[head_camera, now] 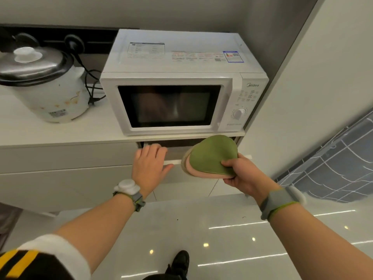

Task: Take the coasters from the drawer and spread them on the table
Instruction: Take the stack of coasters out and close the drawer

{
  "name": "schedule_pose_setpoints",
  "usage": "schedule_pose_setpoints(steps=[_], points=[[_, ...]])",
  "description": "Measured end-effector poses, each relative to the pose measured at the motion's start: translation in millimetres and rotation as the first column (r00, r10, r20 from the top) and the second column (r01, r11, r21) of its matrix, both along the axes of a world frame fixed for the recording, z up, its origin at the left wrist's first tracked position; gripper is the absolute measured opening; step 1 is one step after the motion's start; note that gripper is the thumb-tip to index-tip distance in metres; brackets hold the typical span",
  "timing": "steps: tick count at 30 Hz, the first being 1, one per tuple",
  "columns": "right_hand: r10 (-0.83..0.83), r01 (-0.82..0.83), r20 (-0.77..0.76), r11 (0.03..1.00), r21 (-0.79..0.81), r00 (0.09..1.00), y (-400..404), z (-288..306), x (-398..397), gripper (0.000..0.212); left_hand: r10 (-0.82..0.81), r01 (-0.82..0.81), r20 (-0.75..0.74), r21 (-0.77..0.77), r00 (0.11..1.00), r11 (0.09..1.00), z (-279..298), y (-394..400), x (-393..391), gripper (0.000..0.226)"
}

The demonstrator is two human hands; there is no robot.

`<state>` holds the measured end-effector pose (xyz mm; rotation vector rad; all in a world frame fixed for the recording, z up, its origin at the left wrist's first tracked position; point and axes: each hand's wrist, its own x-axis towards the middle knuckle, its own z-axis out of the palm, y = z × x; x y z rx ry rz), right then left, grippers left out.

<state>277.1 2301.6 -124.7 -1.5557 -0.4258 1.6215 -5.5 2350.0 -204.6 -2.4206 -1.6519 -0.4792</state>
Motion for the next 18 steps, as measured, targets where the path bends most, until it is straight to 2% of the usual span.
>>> schedule_pose_setpoints(steps=[5,10,18], points=[[0.007,-0.007,0.025,1.000,0.000,1.000,5,-12,-5,0.038,0.067,-0.066,-0.019,0.048,0.998,0.997,-5,41,9,0.056],[-0.018,0.018,0.002,1.000,0.005,1.000,8,-19,-4,0.037,0.091,-0.094,0.027,0.118,0.995,0.989,-21,60,10,0.030],[-0.088,0.088,-0.001,0.996,0.010,0.996,10,-30,4,0.035,0.174,-0.182,0.057,0.220,0.983,0.958,-38,80,21,0.016]])
